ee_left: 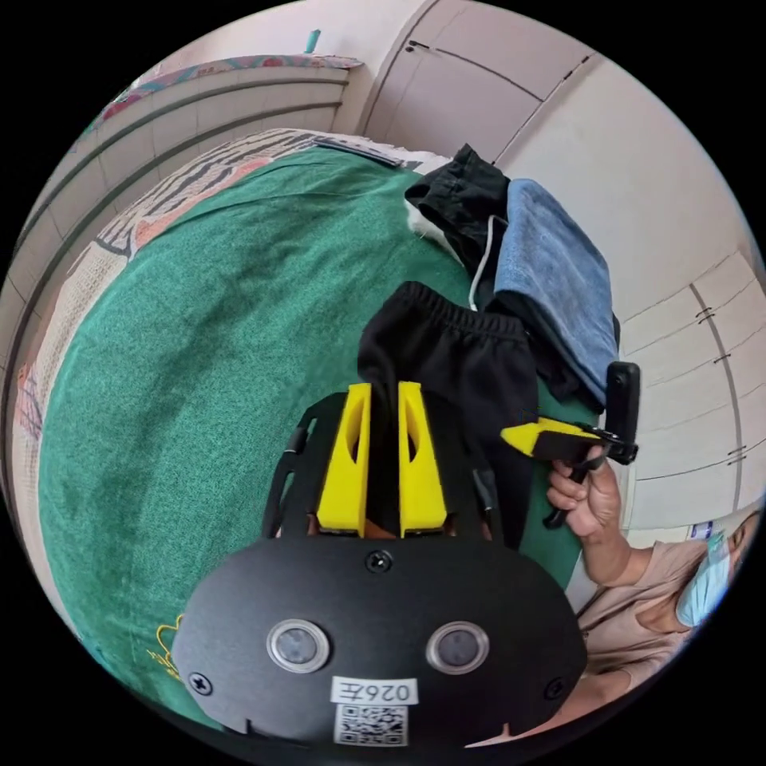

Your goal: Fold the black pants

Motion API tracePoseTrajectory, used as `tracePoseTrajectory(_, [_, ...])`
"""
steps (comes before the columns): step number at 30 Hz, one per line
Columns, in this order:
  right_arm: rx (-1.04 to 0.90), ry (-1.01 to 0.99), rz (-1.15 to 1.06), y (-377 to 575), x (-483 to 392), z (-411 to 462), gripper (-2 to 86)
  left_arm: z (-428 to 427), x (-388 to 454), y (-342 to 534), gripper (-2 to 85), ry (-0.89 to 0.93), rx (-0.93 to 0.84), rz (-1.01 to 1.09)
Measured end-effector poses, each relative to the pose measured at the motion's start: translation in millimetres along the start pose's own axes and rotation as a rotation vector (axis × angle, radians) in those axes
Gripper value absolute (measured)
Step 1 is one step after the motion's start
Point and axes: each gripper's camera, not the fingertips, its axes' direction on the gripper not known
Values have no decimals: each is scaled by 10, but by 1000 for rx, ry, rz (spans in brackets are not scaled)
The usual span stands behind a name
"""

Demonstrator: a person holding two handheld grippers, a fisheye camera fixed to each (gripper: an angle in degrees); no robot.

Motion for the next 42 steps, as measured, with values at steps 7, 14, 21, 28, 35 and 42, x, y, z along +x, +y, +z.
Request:
tracePoseTrajectory(7, [158,-25,-7,284,177,-354,-12,-248,29,311,42,109,122,24])
tracePoseTrajectory(14, [284,-216,-332,620,-34,-542,-15,-1079,76,868,43,243,297,125])
tracePoseTrajectory(21, [61,-402,-703,1067,-735,123,-13,-2176,-199,2632,43,201,450,139])
tracePoseTrajectory(28, [-324,-305,-858,1911,-1215,1713,17,-2419,-924,4748,55,94,490,-215])
tracePoseTrajectory(35, [-805,-158,-974,2564,-1189,2934,68,-2711,-1225,6647,76,4,747,-577])
tracePoseTrajectory(42, [-642,-164,-848,1916,-895,2969,28,-2614,-622,6423,-5,-30,693,-425])
